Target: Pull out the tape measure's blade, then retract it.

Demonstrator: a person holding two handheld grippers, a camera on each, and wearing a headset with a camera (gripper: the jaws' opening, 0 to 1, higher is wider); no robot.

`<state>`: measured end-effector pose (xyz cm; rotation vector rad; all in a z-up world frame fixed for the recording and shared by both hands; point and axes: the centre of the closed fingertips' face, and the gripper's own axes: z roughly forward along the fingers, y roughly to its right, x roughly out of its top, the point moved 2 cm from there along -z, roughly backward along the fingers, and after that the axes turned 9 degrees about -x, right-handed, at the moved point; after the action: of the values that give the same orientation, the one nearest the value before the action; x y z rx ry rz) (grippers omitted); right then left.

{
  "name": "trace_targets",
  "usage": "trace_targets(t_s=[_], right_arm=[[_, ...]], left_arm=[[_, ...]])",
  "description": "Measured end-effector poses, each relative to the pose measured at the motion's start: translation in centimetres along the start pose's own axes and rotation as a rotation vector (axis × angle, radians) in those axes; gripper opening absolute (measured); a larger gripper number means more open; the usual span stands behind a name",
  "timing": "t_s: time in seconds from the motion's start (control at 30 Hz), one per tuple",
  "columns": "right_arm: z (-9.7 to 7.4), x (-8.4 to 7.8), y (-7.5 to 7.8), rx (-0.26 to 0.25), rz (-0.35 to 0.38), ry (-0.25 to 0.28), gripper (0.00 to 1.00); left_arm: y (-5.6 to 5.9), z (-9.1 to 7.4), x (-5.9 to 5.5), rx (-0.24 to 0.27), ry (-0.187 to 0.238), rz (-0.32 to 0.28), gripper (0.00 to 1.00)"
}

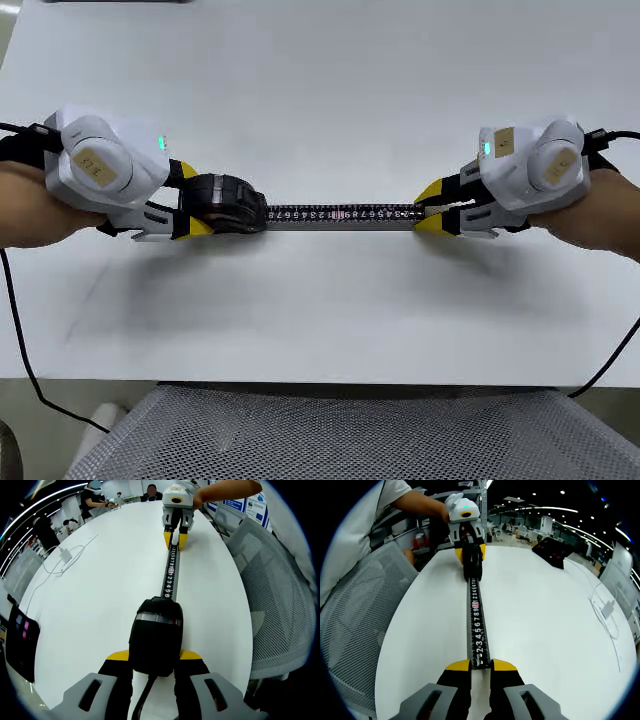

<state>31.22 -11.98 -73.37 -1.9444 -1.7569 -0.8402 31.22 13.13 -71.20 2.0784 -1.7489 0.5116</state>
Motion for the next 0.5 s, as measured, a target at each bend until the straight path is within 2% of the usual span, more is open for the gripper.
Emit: trace_targets(t_s=[0.5], right_arm=[[-0.9,-1.1,0.2,-0.003,0.007,-0.017,0.09]], left_arm=[[0.0,0.0,0.0,-0.005,-0.006,0.004,0.26]])
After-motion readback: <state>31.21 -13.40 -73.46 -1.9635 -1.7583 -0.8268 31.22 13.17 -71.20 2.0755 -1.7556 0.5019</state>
